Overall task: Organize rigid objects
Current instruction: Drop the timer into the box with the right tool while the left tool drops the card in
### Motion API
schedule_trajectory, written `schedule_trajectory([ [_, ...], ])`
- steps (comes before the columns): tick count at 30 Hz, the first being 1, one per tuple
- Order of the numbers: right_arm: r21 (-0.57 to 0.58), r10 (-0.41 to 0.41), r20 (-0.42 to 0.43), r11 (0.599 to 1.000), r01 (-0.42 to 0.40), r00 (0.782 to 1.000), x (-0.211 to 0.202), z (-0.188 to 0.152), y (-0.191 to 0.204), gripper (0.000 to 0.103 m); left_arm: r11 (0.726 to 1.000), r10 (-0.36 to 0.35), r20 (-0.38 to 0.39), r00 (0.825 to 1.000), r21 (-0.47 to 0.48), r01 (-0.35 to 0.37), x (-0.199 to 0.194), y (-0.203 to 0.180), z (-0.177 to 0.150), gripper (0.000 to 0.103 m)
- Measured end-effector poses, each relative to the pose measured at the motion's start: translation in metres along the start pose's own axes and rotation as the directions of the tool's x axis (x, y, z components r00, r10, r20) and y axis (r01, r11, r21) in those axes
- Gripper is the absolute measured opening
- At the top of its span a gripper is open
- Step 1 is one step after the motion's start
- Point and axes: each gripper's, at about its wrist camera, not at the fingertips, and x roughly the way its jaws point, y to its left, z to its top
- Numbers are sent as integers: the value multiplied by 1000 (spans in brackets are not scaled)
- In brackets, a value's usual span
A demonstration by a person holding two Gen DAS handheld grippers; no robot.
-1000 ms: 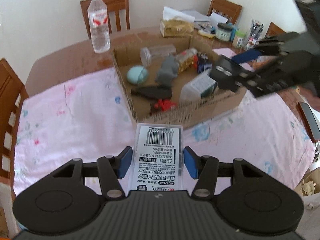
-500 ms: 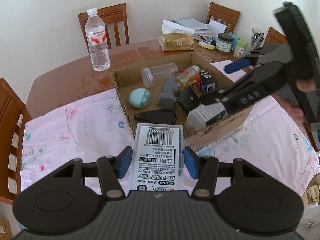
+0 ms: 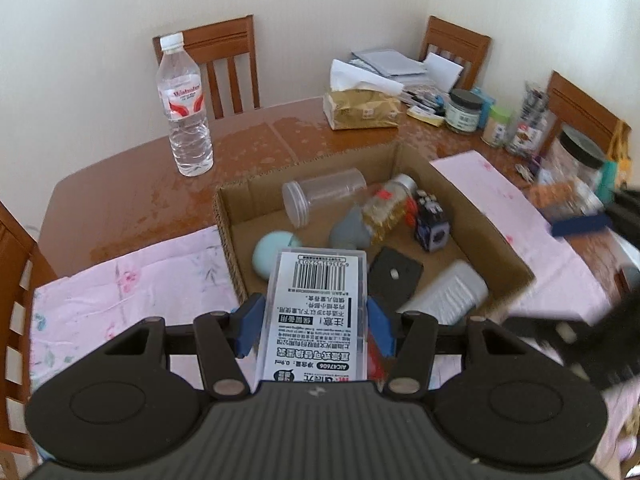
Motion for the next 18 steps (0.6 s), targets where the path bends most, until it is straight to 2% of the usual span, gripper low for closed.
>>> schedule_trajectory([
  [7,82,-24,16,996,23,1000,-13,-7,-12,103,988,43,-16,999,-148,-45,43,7,14,55],
  [13,117,-39,18,993,36,999,-18,-12,-19,103,971,119,-18,993,-206,-120,60,8,10,56],
  [14,119,-41,17,992,39,999,-18,-13,-19,103,968,141,-8,990,-210,-139,59,7,10,64],
  [15,121,-43,18,992,41,999,-18,-13,-19,103,966,156,-1,988,-207,-153,57,6,9,86],
  [16,119,-43,17,992,41,999,-18,-13,-19,103,965,175,12,984,-200,-170,54,5,9,95],
  [18,114,-43,17,993,41,999,-18,-13,-18,103,963,226,69,972,-168,-212,41,-1,8,98],
])
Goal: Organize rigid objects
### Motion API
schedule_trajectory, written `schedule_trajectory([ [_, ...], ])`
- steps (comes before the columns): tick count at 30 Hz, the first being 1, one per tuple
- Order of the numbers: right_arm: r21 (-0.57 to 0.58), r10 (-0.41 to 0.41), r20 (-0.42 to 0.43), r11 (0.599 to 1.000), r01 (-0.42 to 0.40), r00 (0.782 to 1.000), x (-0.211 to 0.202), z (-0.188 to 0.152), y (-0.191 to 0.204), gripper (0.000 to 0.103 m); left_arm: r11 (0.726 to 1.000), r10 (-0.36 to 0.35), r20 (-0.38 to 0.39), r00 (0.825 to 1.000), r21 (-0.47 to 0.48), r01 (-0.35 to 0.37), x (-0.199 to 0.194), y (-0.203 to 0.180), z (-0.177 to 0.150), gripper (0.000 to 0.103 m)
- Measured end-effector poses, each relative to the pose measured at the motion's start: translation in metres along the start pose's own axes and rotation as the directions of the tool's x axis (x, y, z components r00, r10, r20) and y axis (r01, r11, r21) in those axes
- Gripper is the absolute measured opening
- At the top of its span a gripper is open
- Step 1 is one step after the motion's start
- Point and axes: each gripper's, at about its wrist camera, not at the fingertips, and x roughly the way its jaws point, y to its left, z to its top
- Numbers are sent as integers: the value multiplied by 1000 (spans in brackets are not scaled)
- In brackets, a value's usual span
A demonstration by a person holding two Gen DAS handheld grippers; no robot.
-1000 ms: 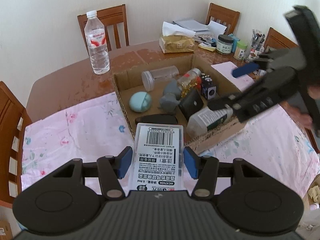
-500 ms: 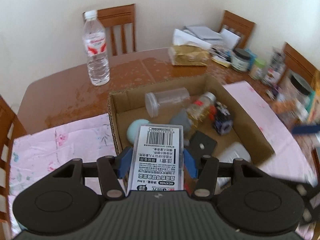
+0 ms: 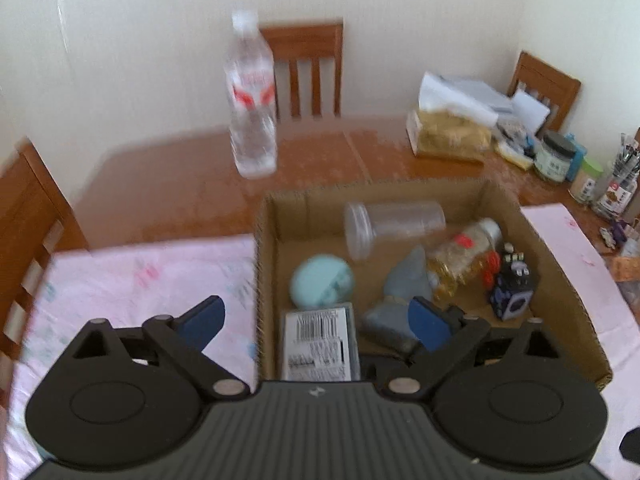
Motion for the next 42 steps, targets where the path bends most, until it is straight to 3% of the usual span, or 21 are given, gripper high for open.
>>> schedule_trajectory([
  [6,6,-34,-8,999,34,999,-2,5,3,103,995,27,63,998,92,-33,-47,-7,0,101],
  [14,47,-87,-62,995,90,994,-3,7,4,103,1000,9,-75,997,31,-7,-89,-14,-15,102],
  [21,71,-84,-77,993,89,994,-11,7,5,103,999,24,-94,995,-35,-27,-112,-9,-20,102],
  [42,88,-63,-62,994,69,996,-21,11,5,103,996,53,-112,992,-58,-60,-123,-13,-19,102],
])
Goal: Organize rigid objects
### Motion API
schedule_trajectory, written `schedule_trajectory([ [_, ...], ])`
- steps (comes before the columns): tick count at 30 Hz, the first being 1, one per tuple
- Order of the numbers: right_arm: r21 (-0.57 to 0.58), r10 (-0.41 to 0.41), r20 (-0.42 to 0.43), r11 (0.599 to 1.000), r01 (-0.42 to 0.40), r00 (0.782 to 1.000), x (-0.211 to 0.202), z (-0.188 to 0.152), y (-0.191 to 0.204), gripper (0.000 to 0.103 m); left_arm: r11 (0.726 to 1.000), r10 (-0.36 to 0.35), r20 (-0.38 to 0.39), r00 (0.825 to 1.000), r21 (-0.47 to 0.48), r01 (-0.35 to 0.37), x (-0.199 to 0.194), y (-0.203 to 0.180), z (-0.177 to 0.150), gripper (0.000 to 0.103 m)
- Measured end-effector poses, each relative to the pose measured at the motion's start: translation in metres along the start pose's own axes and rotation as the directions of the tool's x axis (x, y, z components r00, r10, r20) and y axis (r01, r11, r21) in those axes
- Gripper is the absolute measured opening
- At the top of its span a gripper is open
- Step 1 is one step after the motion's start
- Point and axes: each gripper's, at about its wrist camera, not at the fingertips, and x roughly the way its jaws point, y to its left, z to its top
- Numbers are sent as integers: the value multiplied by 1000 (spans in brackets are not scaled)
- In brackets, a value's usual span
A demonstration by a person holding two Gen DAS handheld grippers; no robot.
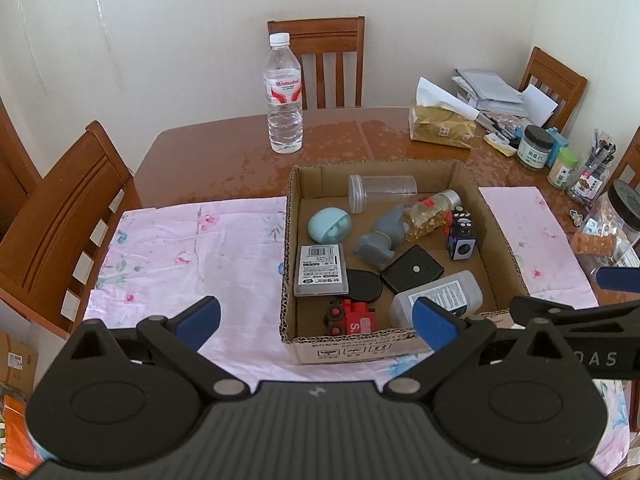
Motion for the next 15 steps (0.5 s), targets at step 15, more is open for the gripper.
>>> schedule_trajectory([
  [15,6,9,2,1000,-9,1000,-1,2,-2,103,1000,14,-16,1000,0,-14,4,-1,0,102],
])
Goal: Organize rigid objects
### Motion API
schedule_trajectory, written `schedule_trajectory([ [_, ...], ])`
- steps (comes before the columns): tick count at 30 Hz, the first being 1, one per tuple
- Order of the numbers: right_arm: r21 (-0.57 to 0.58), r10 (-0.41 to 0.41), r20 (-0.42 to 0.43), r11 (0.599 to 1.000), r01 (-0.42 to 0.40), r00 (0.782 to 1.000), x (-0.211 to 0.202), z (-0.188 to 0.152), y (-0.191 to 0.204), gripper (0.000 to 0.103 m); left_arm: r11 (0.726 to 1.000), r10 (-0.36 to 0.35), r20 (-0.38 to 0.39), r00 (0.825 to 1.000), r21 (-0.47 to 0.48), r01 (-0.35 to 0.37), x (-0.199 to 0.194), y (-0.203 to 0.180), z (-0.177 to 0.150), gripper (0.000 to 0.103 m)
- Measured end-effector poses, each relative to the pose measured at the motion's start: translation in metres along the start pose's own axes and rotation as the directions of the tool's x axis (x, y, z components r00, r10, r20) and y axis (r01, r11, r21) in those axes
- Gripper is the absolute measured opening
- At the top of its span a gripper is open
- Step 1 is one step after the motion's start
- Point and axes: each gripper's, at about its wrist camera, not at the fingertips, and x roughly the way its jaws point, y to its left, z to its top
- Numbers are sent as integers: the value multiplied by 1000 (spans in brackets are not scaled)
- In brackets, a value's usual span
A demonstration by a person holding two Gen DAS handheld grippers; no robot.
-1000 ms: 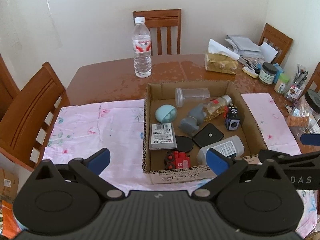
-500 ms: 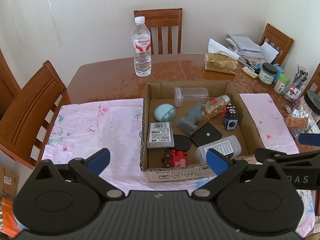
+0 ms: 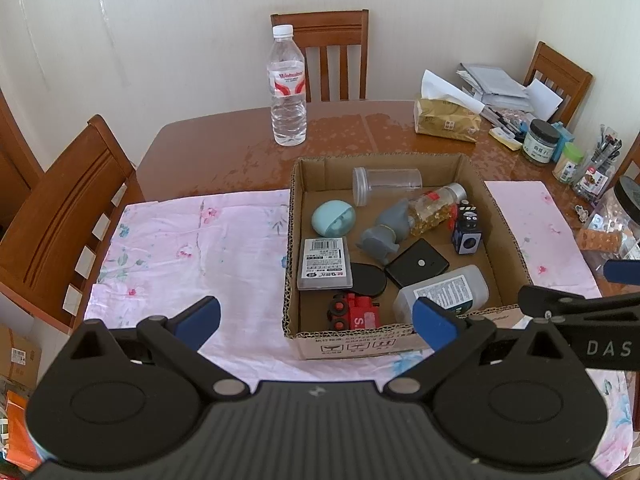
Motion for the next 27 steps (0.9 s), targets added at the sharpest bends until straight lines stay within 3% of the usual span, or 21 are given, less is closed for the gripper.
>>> schedule_trajectory([
  [27,4,-5,-5,1000,5,1000,0,-1,1,103,1000,2,-3,1000,2,-2,-2,0,-4,102],
])
